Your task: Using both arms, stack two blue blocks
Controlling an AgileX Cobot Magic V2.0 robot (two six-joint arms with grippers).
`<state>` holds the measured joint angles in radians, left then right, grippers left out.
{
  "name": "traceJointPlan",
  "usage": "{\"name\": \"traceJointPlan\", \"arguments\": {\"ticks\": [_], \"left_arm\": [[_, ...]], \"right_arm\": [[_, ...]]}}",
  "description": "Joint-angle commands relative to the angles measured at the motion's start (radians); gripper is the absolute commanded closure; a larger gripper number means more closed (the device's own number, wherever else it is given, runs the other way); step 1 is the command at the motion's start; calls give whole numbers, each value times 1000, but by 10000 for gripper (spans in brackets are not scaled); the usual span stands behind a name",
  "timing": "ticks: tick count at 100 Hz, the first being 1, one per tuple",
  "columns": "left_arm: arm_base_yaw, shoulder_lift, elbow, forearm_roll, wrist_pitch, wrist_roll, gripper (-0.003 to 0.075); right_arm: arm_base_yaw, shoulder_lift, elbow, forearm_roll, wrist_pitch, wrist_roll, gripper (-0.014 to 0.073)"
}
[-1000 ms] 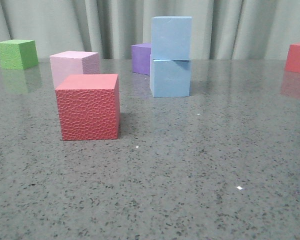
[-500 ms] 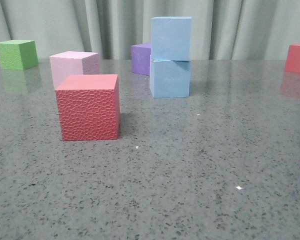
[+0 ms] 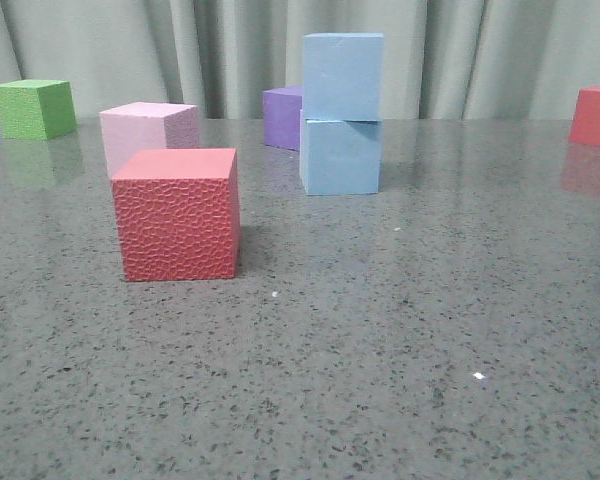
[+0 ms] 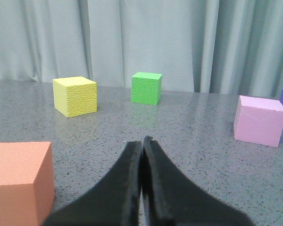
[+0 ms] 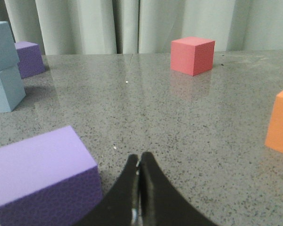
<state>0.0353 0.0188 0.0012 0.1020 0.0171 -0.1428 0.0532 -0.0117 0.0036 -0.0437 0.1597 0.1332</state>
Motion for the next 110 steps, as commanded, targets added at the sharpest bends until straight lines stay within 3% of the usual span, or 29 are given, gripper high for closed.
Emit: {"name": "traceJointPlan", "arguments": {"ticks": [1,110], "left_arm": [[1,11,41,-8,-82,1,739],[1,11,41,-8,-82,1,739]], "right_arm": [[-4,-25,-4,2,-116,-8,716],[-4,-25,7,2,-139,-8,716]]}}
